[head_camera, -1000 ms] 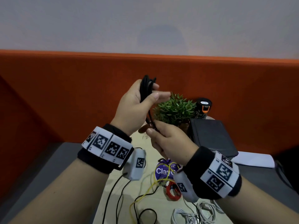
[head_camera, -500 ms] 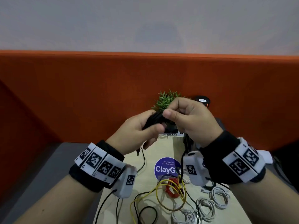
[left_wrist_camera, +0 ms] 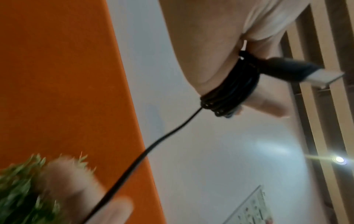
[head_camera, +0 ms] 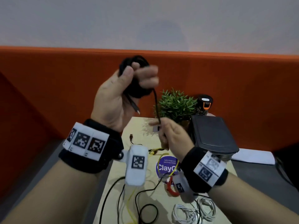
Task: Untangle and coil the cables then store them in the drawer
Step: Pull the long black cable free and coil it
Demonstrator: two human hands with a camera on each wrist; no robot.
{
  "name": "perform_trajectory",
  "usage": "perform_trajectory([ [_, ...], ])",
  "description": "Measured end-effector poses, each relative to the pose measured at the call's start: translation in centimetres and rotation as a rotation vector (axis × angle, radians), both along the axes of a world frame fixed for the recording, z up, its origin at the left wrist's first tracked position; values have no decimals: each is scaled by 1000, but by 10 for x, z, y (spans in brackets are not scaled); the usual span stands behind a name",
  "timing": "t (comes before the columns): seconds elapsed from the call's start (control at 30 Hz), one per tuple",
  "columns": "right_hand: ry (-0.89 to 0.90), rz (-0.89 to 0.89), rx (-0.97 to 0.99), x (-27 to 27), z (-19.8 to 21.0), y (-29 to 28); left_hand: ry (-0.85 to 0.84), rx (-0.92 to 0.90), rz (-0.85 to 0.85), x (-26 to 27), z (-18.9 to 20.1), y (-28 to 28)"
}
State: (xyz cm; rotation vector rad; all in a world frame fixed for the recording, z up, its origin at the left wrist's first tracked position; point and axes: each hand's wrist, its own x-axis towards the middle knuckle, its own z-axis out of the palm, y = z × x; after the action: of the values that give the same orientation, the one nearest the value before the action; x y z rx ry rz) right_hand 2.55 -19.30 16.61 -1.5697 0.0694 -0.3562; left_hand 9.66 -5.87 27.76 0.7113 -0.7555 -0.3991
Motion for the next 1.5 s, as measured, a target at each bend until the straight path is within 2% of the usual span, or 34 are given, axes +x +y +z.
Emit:
perform_trajectory([
  [0.07,65,52,-42,-4,-14,7,-19,40,125,12,3,-1],
  [0.1,89,92,-77,-6,-17,10,-93,130,225,16,1,-2],
  [0.23,124,184,-352,-19,-10,11,-566,661,552,28,-20,-4],
  [0.33,-10,89,-363,-26,7,8,-880,981,583,33,-38,0],
  [0.4,-78,23,-343,-27,19,0,-908,1086,503,30,-47,1],
  [0.57,-163,-77,-418,-27,41,-16,-747,942,191,11,-57,0],
  [0.67,-214,-136,-442,-25,48,-18,-723,970,148,2,-56,-5],
  [0.83,-252,-166,-372,-17,49,-30,-386,726,-99,-4,-53,-4],
  [1.0,-204,-264,-419,-13,39,-30,-285,497,-187,-11,-51,-7],
  [1.13,-149,-340,-515,-12,36,-24,-186,431,-230,-15,-56,-13],
  [1.23,-75,-255,-311,-16,42,-19,-149,414,-237,-18,-58,-16],
  [1.33,-53,-54,-28,-24,48,-18,-122,412,-231,-17,-57,-16],
  [1.43,-48,233,113,-30,48,-21,-95,415,-220,-13,-59,-15],
  [1.5,-40,292,162,-31,48,-21,-86,444,-224,-12,-61,-15],
])
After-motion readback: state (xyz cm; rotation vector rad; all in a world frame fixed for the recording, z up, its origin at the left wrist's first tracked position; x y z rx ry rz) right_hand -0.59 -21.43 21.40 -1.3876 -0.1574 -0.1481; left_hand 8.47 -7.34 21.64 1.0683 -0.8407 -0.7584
